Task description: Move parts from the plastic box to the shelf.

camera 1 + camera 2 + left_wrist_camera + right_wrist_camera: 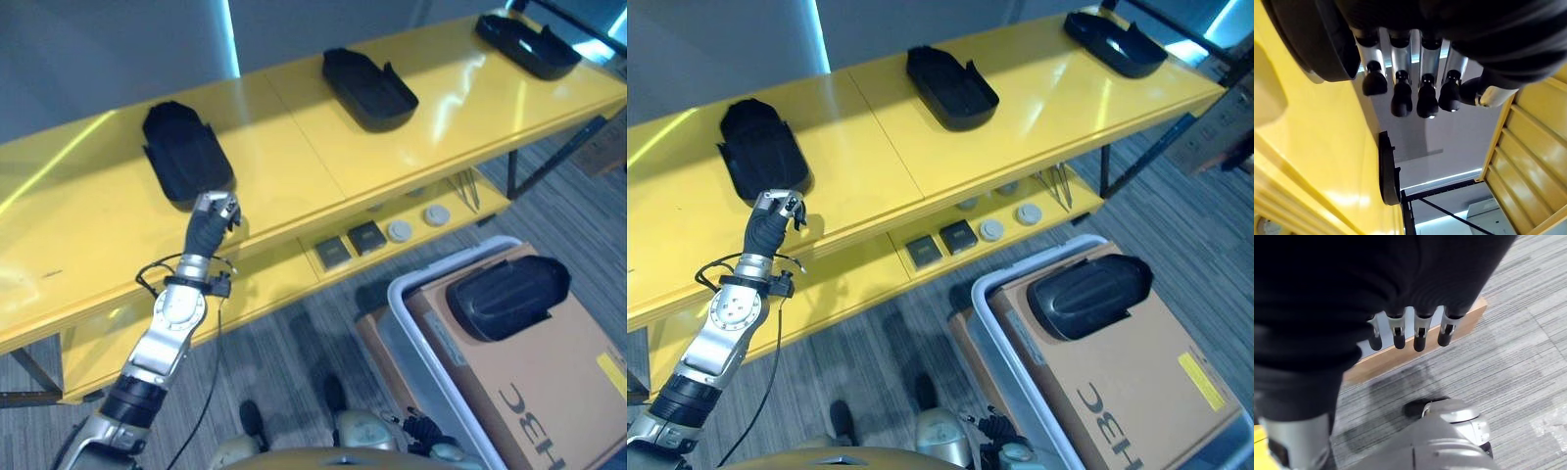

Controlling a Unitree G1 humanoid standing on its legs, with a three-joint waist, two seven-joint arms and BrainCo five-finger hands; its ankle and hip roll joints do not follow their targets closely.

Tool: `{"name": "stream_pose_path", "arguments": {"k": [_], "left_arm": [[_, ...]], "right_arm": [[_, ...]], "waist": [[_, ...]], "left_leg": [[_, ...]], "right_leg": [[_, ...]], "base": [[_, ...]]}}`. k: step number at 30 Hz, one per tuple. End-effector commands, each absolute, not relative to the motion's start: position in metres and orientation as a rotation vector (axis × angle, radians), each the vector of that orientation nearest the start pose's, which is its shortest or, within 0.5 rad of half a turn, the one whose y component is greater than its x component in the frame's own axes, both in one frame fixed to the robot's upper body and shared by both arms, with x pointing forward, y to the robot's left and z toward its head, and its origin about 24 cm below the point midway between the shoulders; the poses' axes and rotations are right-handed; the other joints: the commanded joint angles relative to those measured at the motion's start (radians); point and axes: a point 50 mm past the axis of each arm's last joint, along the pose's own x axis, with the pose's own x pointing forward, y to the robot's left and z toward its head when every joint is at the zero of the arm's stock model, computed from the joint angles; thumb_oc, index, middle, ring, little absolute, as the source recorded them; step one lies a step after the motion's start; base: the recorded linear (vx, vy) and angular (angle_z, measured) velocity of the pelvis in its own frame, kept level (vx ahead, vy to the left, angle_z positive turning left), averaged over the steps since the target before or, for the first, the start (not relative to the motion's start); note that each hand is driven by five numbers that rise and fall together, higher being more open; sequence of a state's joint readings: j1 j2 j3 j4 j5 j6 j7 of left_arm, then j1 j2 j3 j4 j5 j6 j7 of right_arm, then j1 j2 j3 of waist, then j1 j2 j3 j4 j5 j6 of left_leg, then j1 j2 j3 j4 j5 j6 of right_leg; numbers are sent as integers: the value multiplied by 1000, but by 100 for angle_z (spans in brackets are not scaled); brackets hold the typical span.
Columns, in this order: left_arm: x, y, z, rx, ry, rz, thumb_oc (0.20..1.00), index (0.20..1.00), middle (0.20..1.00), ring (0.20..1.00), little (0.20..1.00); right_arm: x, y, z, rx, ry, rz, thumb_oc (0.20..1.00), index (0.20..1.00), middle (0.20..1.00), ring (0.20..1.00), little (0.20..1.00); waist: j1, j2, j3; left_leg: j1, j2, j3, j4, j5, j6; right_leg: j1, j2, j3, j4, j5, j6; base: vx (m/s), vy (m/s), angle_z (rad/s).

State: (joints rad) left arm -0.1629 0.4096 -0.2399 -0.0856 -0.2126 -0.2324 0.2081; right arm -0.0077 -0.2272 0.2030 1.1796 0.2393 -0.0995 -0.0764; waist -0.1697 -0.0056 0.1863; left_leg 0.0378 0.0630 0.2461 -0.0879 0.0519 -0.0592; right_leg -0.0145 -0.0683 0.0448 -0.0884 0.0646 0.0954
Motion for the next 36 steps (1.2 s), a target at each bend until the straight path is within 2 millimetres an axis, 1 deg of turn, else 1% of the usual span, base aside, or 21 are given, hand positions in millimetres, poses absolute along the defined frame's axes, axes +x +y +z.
{"name": "stream_pose_path", "arguments": {"k": [1, 4, 6, 9, 10, 11, 13, 16, 19, 21, 22, 23, 25, 26, 27, 29, 30, 31, 33, 34, 36], "left_arm": [[269, 146, 137, 127, -519, -199, 1000, 1000, 1000, 1000, 1000], [268, 141, 138, 141, -524, -227, 1000, 1000, 1000, 1000, 1000], [270, 138, 135, 173, -520, -232, 1000, 1000, 1000, 1000, 1000], [272, 143, 131, 197, -503, -199, 1000, 1000, 1000, 1000, 1000], [274, 148, 131, 225, -500, -175, 1000, 1000, 1000, 1000, 1000], [273, 150, 131, 237, -498, -164, 1000, 1000, 1000, 1000, 1000], [271, 159, 122, 256, -461, -141, 1000, 1000, 1000, 1000, 1000], [267, 170, 111, 249, -408, -95, 1000, 1000, 1000, 1000, 1000], [261, 180, 93, 224, -331, -42, 1000, 1000, 1000, 1000, 1000], [258, 183, 86, 177, -299, -15, 1000, 1000, 1000, 1000, 1000], [257, 184, 82, 155, -283, -3, 1000, 1000, 1000, 1000, 1000], [258, 184, 82, 154, -283, -2, 1000, 1000, 1000, 1000, 1000], [260, 184, 80, 154, -277, 14, 1000, 1000, 1000, 1000, 1000], [260, 182, 79, 154, -275, 17, 1000, 1000, 1000, 1000, 1000], [260, 182, 79, 153, -275, 17, 1000, 1000, 1000, 1000, 1000], [260, 181, 72, 150, -246, 36, 1000, 1000, 1000, 1000, 1000], [259, 180, 69, 152, -236, 42, 1000, 1000, 1000, 1000, 1000], [256, 179, 65, 134, -223, 62, 1000, 1000, 1000, 1000, 1000], [256, 177, 60, 135, -208, 62, 1000, 1000, 1000, 1000, 1000], [256, 175, 59, 127, -200, 61, 1000, 1000, 1000, 1000, 1000], [255, 173, 52, 137, -171, 43, 1000, 1000, 1000, 1000, 1000]], "right_arm": [[92, -226, -160, -200, 1124, -199, 1000, 1000, 1000, 1000, 1000], [88, -226, -161, -183, 1136, -226, 1000, 1000, 1000, 1000, 1000], [87, -226, -161, -195, 1135, -246, 1000, 1000, 1000, 1000, 1000], [87, -229, -160, -178, 1123, -305, 1000, 1000, 1000, 1000, 1000], [80, -230, -162, -184, 1150, -324, 1000, 1000, 1000, 1000, 1000], [72, -233, -163, -232, 1184, -306, 1000, 1000, 1000, 1000, 1000], [54, -237, -166, -307, 1268, -254, 1000, 1000, 1000, 1000, 1000], [44, -239, -168, -320, 1317, -259, 1000, 1000, 1000, 1000, 1000], [41, -237, -168, -298, 1322, -272, 1000, 1000, 1000, 1000, 1000], [48, -236, -168, -329, 1294, -234, 1000, 1000, 1000, 1000, 1000], [63, -235, -165, -386, 1238, -162, 1000, 1000, 1000, 1000, 1000], [63, -235, -165, -388, 1238, -161, 1000, 1000, 1000, 1000, 1000], [75, -237, -162, -462, 1189, -109, 1000, 1000, 1000, 1000, 1000], [83, -238, -159, -481, 1159, -109, 1000, 1000, 1000, 1000, 1000], [83, -238, -159, -481, 1159, -109, 1000, 1000, 1000, 1000, 1000], [97, -241, -154, -480, 1102, -128, 1000, 1000, 1000, 1000, 1000], [105, -244, -151, -451, 1066, -159, 1000, 1000, 1000, 1000, 1000], [131, -245, -138, -410, 940, -195, 1000, 1000, 1000, 1000, 1000], [150, -245, -127, -431, 844, -180, 1000, 1000, 1000, 1000, 1000], [157, -247, -121, -435, 801, -185, 1000, 1000, 1000, 1000, 1000], [175, -244, -103, -381, 666, -216, 1000, 1000, 1000, 1000, 1000]], "waist": [[-29, -10, -83], [-38, -19, -82], [-60, -40, -71], [-62, -48, -57], [-35, -36, -44], [-22, -32, -42], [0, -24, -44], [23, -31, -57], [17, -26, -83], [20, -17, -81], [32, -14, -54], [31, -11, -53], [52, -11, -19], [59, -10, -4], [57, -10, -5], [63, -7, 1], [69, 4, 4], [71, 26, 15], [94, 41, 28], [87, 47, 33], [56, 64, 39]], "left_leg": [[51, 9, -33, 1, -87, 5], [53, -9, -28, 1, -93, 19], [55, -29, 2, 1, -102, 36], [62, -17, 46, 1, -103, 37], [70, 1, 86, 1, -99, 40], [77, 7, 112, 1, -103, 43], [101, 15, 145, 1, -118, 43], [110, 12, 182, 7, -121, 37], [124, 19, 200, 38, -129, 26], [106, 34, 202, 152, -157, 13], [19, 92, 179, 399, -111, -36], [8, 105, 175, 422, -117, -44], [-62, 137, 136, 539, -17, -74], [-96, 124, 94, 566, 4, -88], [-99, 125, 92, 568, 4, -89], [-142, 64, 12, 488, -17, -69], [-139, 33, -41, 380, -48, -51], [-125, 38, -114, 217, -55, -37], [-145, 22, -253, 121, -10, -41], [-153, 30, -268, 101, 8, -47], [-122, 46, -212, 58, 16, -47]], "right_leg": [[-57, -99, -21, 28, 59, 107], [-73, -113, -4, 44, 77, 127], [-128, -118, 45, 80, 145, 164], [-172, -102, 6, 113, 161, 160], [-181, -127, -177, 170, 102, 122], [-168, -137, -254, 194, 71, 103], [-138, -138, -348, 279, -1, 91], [-63, -137, -427, 199, -6, 89], [-41, -87, -362, 129, -11, 69], [-9, -72, -351, 84, -16, 52], [33, -46, -319, 40, -29, 14], [35, -38, -320, 35, -29, 9], [59, -35, -319, 6, -26, -20], [62, -36, -308, 2, -28, -27], [62, -35, -309, 3, -28, -27], [52, -52, -288, 1, -28, -18], [46, -57, -268, 1, -25, -5], [32, -58, -219, 5, -24, 19], [14, -50, -165, 8, -19, 27], [6, -52, -153, 8, -17, 32], [-8, -52, -141, 13, -12, 39]], "base": [[-78, 178, -5], [-94, 166, -8], [-134, 174, -35], [-88, 77, -83], [-80, 94, -119], [-92, 95, -146], [16, 29, -113], [24, -95, -81], [142, -196, -60], [186, -281, -51], [117, -315, -60], [97, -267, -64], [-35, -122, -53], [-66, -93, -56], [1, -17, -45], [48, 70, -30], [109, 238, -26], [106, 259, -30], [84, 194, -78], [60, 149, -122], [11, 223, -129]]}}
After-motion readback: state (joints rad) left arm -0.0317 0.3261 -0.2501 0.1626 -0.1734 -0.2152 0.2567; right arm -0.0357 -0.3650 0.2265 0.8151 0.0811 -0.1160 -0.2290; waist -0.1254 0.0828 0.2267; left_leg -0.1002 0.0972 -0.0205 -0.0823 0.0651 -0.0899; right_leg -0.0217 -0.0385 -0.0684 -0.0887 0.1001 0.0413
